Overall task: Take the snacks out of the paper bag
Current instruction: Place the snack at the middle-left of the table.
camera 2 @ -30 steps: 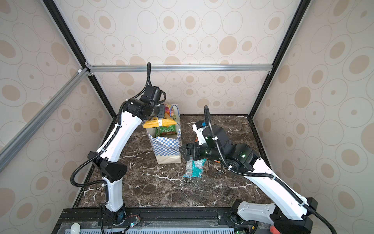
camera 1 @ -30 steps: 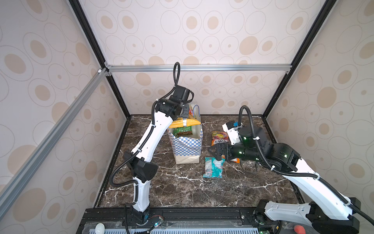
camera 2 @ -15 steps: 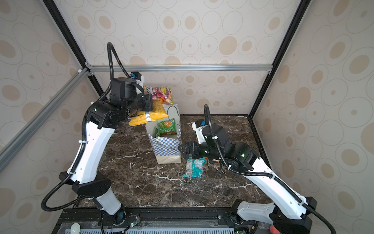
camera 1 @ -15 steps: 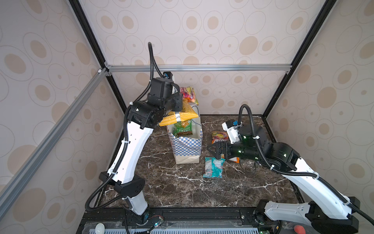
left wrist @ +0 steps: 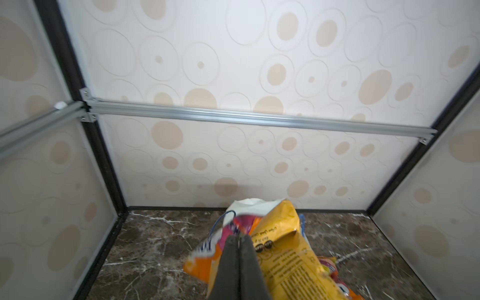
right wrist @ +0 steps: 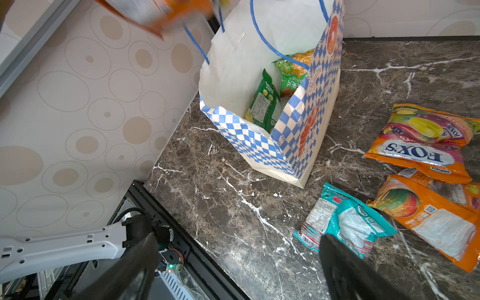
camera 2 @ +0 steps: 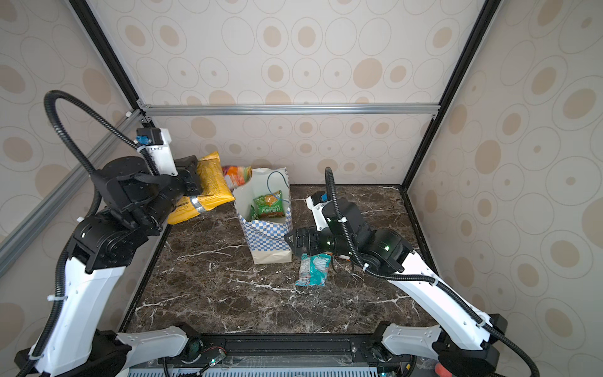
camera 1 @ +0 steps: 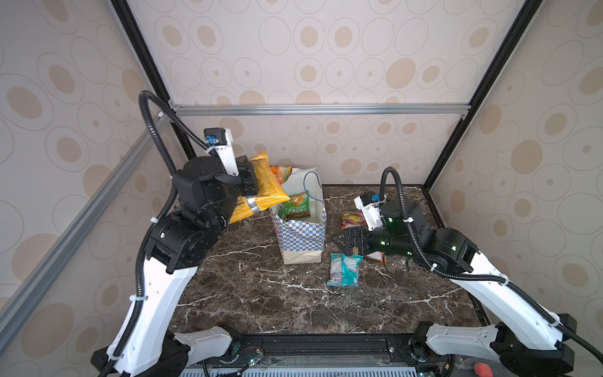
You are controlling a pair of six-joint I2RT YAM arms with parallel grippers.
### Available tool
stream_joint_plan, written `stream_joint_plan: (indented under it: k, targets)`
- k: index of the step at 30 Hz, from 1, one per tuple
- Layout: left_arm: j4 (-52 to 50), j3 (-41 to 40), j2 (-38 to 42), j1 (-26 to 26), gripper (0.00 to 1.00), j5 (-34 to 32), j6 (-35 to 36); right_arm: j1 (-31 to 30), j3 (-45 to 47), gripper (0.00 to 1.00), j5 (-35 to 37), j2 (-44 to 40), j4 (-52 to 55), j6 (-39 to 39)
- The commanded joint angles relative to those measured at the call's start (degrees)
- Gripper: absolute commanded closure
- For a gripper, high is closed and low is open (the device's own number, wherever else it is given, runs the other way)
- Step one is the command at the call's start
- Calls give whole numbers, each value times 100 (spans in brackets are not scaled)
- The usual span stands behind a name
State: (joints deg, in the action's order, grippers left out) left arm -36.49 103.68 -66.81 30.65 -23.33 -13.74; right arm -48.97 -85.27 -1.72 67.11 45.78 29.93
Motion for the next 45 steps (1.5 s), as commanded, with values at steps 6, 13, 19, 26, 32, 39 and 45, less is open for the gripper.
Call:
stream_joint_plan:
  k: [6, 13, 19, 26, 32, 39, 45]
  targets:
    - [308, -1160, 190, -91, 100, -1465, 7, -60, -15, 0, 13, 91, -100, -212]
    - [554, -2594, 247, -1089, 100, -601, -842, -60, 118, 0, 100, -2, -55, -242]
    - [880, -3679, 103, -2358, 100, 157, -1350, -62, 233, 0, 164, -134, -46, -277]
    - [1790, -4468, -542, -2827, 100, 498, -1665, -60, 268, 0, 146, -168, -98, -296]
    - [2762, -4728, -1349, -2867, 100, 568, -1995, -60, 397, 0, 127, -314, -90, -256]
    - [3580, -5045, -2038, -2859, 100, 631, -2162, -60, 655, 0, 244, -614, -56, -147]
    - [3691, -5255, -2410, -2837, 98, 566, -2218, -60, 666, 0, 273, -664, -47, -145]
